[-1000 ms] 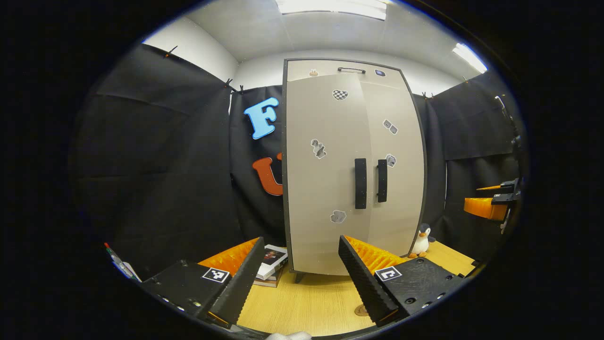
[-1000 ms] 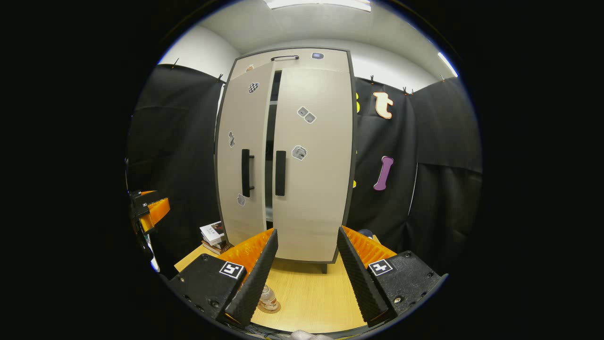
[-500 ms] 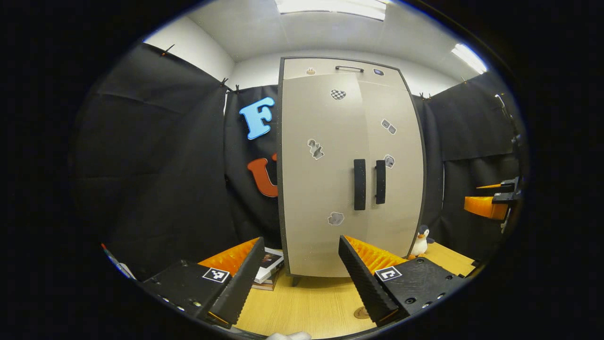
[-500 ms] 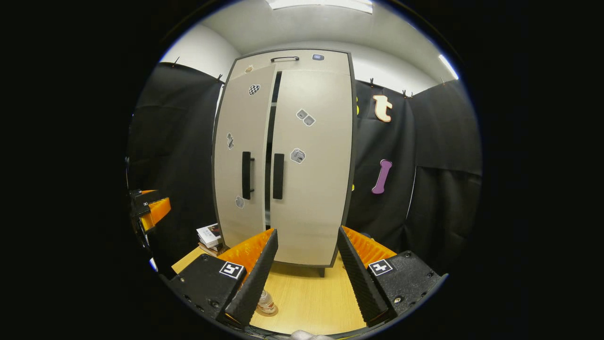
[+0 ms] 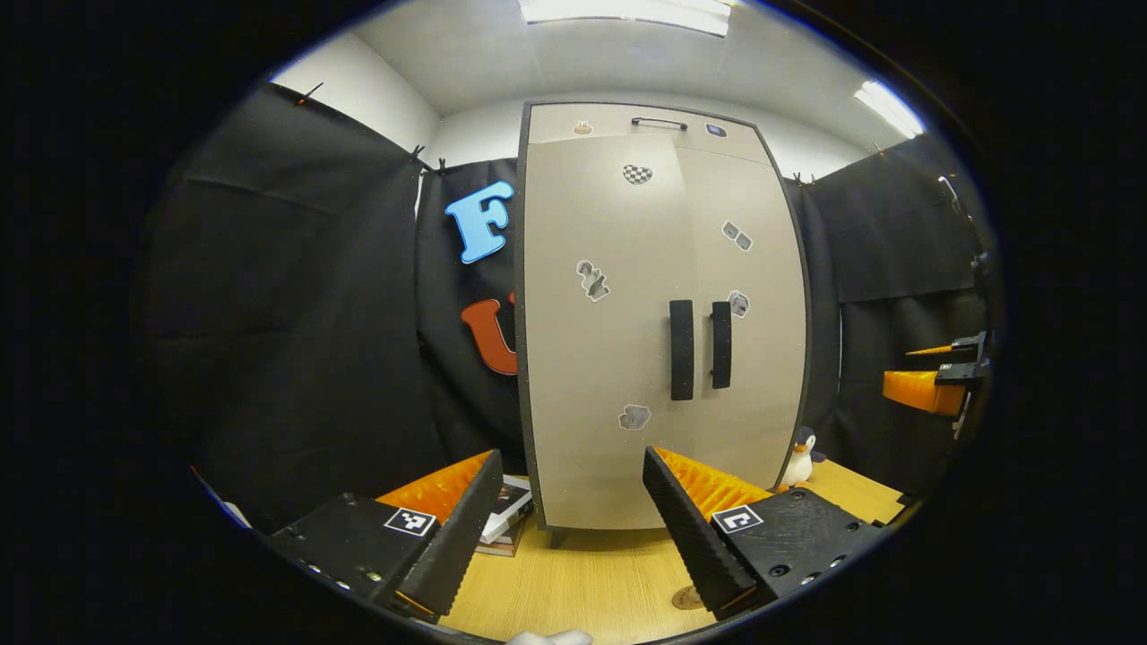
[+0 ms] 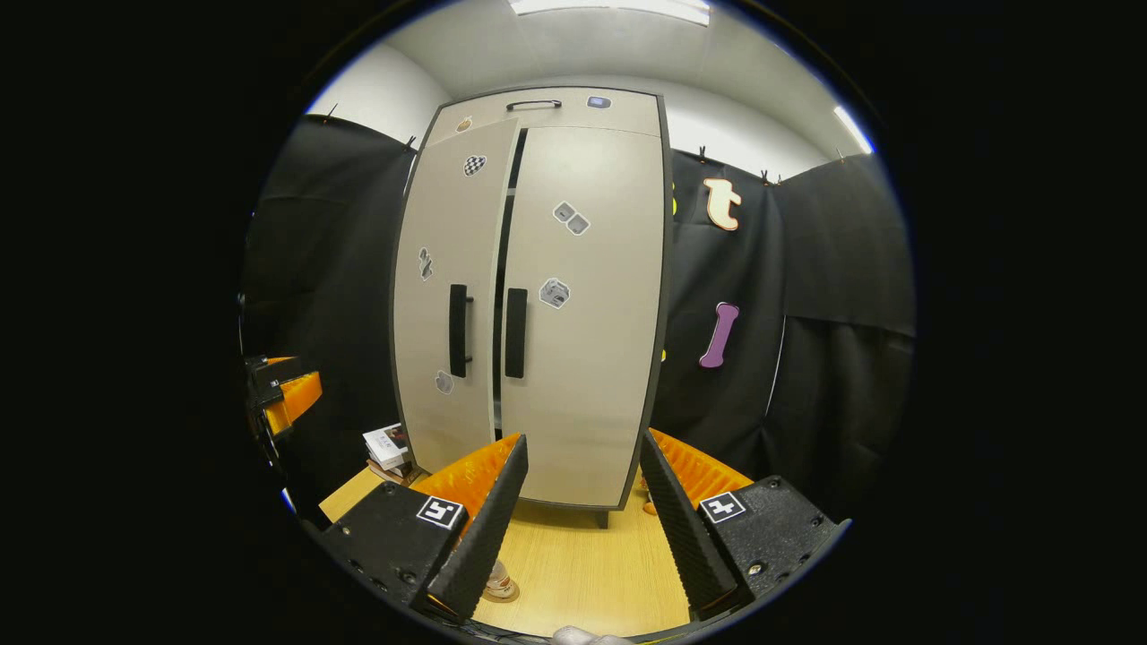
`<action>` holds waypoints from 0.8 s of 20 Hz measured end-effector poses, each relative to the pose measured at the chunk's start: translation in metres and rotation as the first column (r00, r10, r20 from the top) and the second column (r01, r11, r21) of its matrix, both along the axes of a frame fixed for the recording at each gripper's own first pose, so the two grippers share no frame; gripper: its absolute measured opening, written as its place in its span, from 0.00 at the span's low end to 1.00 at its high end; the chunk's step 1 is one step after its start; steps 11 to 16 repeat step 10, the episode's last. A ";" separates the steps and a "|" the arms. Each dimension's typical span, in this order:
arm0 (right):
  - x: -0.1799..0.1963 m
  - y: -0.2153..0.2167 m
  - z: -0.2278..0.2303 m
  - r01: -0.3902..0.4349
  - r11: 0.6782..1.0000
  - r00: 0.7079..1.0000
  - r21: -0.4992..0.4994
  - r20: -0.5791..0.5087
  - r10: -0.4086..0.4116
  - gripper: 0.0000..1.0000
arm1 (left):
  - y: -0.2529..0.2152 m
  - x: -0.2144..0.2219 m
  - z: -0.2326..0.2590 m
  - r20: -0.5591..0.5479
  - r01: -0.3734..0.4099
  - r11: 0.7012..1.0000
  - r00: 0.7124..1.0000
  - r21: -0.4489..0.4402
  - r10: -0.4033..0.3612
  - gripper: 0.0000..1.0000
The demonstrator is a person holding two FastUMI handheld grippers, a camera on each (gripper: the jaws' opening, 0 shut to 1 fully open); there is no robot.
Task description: Grasp the bottle in the cabinet with the left hand and place it on the coaster, then close the right door with the right hand and the left door with the left hand.
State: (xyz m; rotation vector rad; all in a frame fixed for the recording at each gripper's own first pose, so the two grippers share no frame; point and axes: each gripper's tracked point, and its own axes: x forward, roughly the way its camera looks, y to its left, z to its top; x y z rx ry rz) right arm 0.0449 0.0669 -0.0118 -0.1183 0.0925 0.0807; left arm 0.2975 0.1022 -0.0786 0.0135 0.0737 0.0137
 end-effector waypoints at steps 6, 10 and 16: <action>0.006 0.006 -0.005 -0.012 1.000 1.000 -0.012 -0.021 0.012 0.78 | -0.005 0.009 -0.005 -0.011 0.014 1.000 1.000 -0.006 -0.014 0.96; 0.006 0.001 -0.004 -0.003 0.999 1.000 -0.040 -0.021 0.002 0.78 | -0.012 0.013 -0.005 -0.012 0.028 1.000 1.000 -0.009 -0.028 0.96; 0.006 0.001 -0.004 -0.003 0.999 1.000 -0.040 -0.021 0.002 0.78 | -0.012 0.013 -0.005 -0.012 0.028 1.000 1.000 -0.009 -0.028 0.96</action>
